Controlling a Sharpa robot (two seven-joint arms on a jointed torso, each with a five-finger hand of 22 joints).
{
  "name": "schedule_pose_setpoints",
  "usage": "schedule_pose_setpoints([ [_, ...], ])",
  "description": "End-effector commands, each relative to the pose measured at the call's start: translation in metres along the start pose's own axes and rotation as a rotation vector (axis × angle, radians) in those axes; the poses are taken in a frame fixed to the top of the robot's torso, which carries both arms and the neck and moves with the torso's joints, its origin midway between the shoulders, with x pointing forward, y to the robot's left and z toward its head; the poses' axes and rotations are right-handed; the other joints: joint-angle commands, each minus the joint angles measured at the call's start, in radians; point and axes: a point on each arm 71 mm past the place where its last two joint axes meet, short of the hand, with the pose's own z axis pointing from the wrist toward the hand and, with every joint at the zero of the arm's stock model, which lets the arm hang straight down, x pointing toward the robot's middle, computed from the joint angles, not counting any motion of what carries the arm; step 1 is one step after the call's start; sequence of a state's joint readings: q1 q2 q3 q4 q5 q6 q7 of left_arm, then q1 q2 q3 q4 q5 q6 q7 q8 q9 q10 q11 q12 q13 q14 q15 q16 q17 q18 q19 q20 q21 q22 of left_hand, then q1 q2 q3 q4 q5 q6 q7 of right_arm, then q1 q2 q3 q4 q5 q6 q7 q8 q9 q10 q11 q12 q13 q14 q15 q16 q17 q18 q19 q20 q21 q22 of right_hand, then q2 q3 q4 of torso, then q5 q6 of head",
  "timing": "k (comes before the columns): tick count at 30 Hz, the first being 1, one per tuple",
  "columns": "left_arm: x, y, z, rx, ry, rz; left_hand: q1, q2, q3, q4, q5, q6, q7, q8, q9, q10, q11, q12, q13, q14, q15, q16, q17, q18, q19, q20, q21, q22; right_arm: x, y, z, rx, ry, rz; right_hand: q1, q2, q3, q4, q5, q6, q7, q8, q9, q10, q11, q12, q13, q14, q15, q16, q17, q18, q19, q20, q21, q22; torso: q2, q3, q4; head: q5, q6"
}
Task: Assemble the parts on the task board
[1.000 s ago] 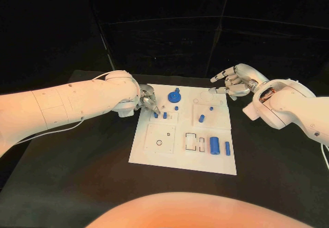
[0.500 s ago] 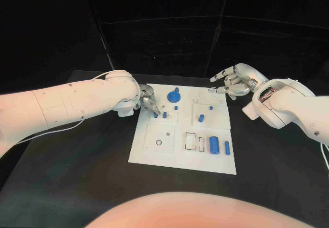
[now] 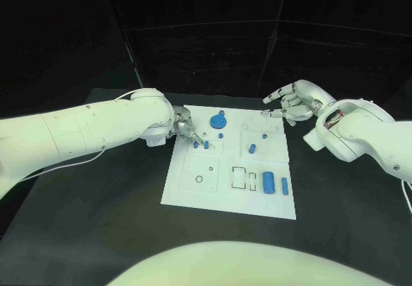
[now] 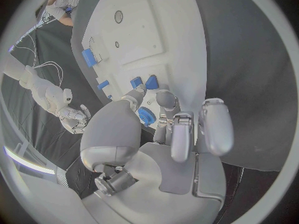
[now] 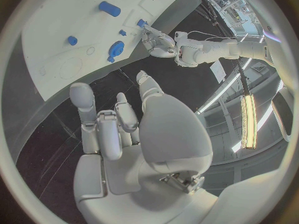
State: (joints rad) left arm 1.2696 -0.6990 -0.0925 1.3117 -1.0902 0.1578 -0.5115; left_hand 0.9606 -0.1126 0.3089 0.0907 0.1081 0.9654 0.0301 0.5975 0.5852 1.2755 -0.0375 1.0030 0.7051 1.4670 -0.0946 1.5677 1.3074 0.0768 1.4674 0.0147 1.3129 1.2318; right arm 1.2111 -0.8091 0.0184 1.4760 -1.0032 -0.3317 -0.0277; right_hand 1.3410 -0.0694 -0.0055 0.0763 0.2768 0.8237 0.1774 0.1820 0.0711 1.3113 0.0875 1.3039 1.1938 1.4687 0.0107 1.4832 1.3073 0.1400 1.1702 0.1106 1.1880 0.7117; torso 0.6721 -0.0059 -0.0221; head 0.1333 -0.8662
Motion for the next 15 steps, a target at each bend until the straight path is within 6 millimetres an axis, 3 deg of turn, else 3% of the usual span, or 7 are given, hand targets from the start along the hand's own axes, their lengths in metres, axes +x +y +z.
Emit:
schedule_pose_setpoints([
  [1,-0.001,0.000,0.000,-0.004,-0.017,-0.008,-0.016,0.001,-0.040,0.021,-0.007,-0.009,0.004,-0.002,0.003,-0.011,0.001,-0.006,-0.004,0.103,-0.003,0.001,0.259,-0.004,-0.001,-0.003,-0.004,-0.001,-0.001,0.001,0.000,-0.007,0.002,0.002,-0.001,0.012,-0.001,0.004,0.004,-0.007,-0.001,0.004,-0.001,-0.008,0.000,-0.004,-0.001,0.057,-0.002,-0.007,0.063,0.012,-0.008,0.003,-0.004,-0.002,0.000,-0.0003,0.0002,-0.001,0.002],
  [11,-0.006,-0.005,-0.005,0.085,-0.095,-0.068,0.009,0.029,-0.133,0.077,-0.008,-0.020,0.003,0.007,0.010,-0.012,-0.001,0.006,-0.001,0.103,-0.004,0.001,0.260,-0.003,0.000,-0.005,-0.008,-0.003,-0.002,-0.001,-0.001,-0.003,0.000,0.000,-0.001,0.012,-0.001,0.004,0.004,-0.007,-0.001,0.004,-0.001,-0.008,0.000,-0.003,-0.001,0.057,-0.002,-0.007,0.063,0.012,-0.007,0.003,-0.004,-0.001,-0.001,-0.0007,-0.0004,-0.001,0.009],
  [15,-0.013,-0.010,-0.008,0.187,-0.167,-0.151,0.050,0.042,-0.160,0.083,0.007,-0.044,0.012,-0.005,0.003,-0.035,0.007,-0.011,-0.028,0.098,0.001,-0.010,0.239,0.006,-0.015,-0.001,-0.048,-0.049,-0.002,-0.002,0.000,-0.001,0.000,0.000,-0.001,0.012,-0.001,0.004,0.004,-0.007,-0.001,0.004,-0.001,-0.008,0.000,-0.003,-0.001,0.057,-0.002,-0.007,0.063,0.012,-0.007,0.003,-0.004,-0.001,-0.001,0.0003,-0.0001,-0.003,0.011],
])
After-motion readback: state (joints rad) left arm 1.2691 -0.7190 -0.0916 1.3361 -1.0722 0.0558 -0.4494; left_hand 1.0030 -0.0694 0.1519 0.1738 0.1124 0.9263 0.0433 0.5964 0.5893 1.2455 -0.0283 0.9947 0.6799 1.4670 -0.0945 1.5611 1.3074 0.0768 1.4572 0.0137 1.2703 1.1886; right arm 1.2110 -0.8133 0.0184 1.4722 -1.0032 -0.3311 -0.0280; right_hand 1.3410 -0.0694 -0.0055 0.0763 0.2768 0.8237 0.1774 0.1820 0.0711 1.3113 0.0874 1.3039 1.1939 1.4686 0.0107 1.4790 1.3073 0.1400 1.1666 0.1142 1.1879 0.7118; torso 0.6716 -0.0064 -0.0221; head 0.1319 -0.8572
